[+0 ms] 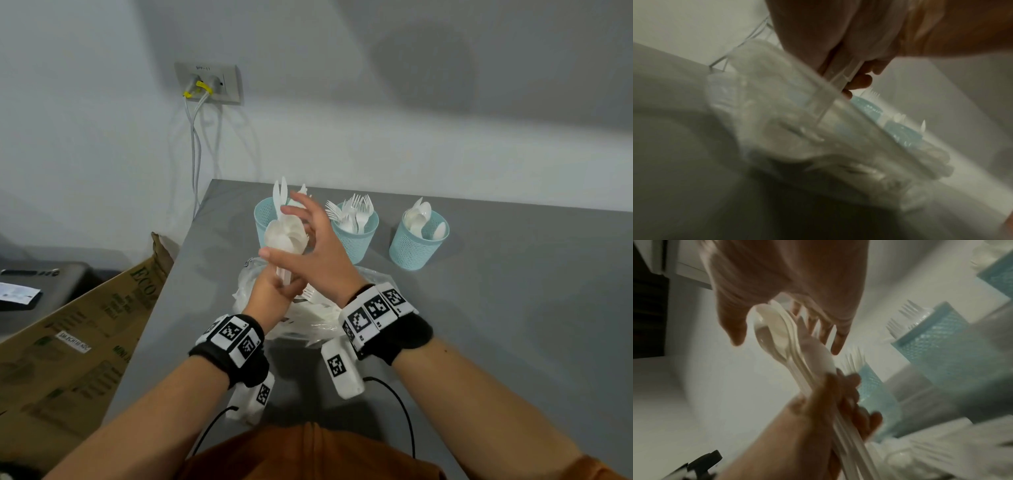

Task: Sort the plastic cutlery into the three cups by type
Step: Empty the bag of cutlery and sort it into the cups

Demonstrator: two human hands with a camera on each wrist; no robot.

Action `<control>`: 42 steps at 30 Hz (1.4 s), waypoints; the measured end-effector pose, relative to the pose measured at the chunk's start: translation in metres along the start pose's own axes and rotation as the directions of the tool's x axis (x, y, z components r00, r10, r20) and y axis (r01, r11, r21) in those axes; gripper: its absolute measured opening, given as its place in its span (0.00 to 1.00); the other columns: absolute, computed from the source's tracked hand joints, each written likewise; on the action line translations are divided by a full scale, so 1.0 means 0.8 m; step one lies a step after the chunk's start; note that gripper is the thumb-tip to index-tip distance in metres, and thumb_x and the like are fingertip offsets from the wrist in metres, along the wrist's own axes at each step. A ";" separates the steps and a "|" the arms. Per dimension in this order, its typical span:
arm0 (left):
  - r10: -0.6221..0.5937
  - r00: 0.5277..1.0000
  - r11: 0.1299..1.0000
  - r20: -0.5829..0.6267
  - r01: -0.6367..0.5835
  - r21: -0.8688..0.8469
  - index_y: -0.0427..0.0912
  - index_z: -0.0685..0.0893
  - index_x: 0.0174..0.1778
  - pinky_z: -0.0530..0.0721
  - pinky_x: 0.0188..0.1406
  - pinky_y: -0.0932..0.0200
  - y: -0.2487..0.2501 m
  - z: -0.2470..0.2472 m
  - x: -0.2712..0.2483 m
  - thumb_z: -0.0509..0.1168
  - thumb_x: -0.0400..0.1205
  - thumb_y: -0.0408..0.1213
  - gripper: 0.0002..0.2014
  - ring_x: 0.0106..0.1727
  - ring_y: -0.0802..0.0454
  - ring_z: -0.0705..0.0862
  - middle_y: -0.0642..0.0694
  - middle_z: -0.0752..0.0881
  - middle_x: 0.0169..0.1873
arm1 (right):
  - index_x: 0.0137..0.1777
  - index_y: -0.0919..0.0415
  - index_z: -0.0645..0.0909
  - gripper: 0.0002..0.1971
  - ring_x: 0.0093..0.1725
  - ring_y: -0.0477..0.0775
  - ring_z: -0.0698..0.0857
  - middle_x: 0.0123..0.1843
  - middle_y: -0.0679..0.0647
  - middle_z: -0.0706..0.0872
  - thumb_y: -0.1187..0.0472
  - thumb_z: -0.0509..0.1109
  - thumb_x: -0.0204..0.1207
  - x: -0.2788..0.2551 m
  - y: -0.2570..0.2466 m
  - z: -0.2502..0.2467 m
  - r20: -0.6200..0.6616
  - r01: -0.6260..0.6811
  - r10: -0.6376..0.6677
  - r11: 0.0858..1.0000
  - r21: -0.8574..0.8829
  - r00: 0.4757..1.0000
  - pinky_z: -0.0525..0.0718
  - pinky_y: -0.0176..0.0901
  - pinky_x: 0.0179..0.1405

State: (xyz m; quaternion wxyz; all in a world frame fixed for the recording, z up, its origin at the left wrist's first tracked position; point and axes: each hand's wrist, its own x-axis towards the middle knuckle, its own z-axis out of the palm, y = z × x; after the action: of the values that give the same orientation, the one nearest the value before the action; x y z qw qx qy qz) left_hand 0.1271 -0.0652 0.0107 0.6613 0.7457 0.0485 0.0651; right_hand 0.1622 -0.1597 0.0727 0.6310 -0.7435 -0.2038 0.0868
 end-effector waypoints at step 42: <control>-0.075 0.997 0.997 0.005 0.075 0.005 0.39 0.83 0.47 0.82 0.38 0.57 0.000 -0.032 0.025 0.73 0.77 0.43 0.12 0.28 0.52 0.84 0.49 0.85 0.26 | 0.47 0.47 0.85 0.08 0.48 0.45 0.79 0.49 0.47 0.78 0.63 0.70 0.75 0.026 0.007 -0.016 -0.192 0.032 -0.075 0.976 -0.215 0.979 0.77 0.34 0.53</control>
State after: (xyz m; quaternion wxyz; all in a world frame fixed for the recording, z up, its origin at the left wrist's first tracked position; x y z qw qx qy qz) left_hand 0.1427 -0.0371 0.0145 0.6615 0.7452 0.0750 0.0383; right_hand 0.1869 -0.1634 0.0722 0.5678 -0.8054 -0.1680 -0.0271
